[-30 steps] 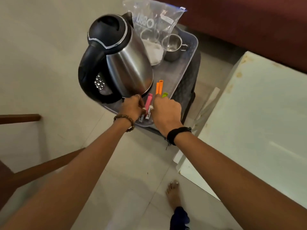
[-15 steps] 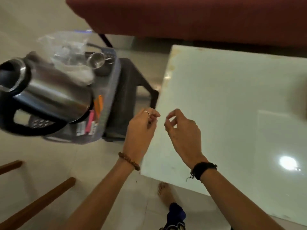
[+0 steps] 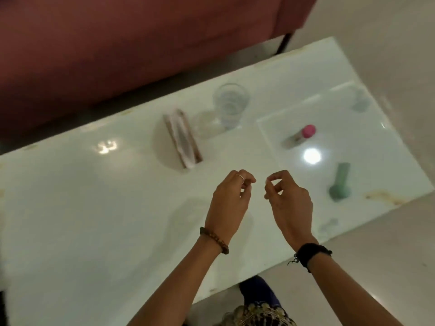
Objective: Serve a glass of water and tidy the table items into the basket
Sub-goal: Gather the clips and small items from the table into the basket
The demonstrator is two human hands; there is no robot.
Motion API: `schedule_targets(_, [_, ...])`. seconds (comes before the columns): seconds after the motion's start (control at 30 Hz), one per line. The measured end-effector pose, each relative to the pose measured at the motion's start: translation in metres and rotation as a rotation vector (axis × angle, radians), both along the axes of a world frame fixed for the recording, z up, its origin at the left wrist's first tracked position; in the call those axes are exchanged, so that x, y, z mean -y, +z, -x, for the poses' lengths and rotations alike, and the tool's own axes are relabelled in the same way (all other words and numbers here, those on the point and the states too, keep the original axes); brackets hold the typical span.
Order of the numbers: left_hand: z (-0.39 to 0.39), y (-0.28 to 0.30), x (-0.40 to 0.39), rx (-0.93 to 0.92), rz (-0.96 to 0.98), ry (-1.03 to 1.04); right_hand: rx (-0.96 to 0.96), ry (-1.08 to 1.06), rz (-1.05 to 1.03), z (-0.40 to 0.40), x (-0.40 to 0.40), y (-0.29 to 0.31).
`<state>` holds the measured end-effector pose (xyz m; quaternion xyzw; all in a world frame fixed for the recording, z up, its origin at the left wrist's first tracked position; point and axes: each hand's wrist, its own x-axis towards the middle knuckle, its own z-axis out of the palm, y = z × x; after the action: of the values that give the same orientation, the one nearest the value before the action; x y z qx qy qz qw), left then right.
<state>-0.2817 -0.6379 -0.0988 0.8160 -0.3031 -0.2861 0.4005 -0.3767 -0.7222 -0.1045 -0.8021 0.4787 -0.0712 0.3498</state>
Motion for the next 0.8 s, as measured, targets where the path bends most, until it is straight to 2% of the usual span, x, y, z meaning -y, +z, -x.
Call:
schedule_targets(0.13, [0.022,-0.014,0.086,0.045,-0.033,-0.144,-0.047,-0.125,0.008,0.043,0.072,-0.013])
schedule_targets(0.23, [0.027,-0.024,0.138,0.237,-0.090,-0.263,-0.104,-0.197,0.039,0.067,0.105,-0.029])
schedule_targets(0.33, [0.025,-0.036,0.184,0.383,-0.208,-0.373,-0.261,-0.210,0.045,0.084,0.126,-0.045])
schedule_targets(0.43, [0.020,-0.050,0.212,0.393,-0.334,-0.418,-0.368,-0.214,-0.012,0.092,0.134,-0.058])
schedule_targets(0.53, [0.021,-0.058,0.217,0.407,-0.337,-0.344,-0.303,-0.234,-0.057,0.095,0.133,-0.065])
schedule_targets(0.63, [0.021,-0.060,0.205,0.411,-0.254,-0.314,-0.209,-0.238,-0.102,0.093,0.127,-0.068])
schedule_targets(0.8, [0.020,-0.041,0.161,0.375,-0.068,-0.196,0.097,-0.264,-0.136,0.074,0.092,-0.051])
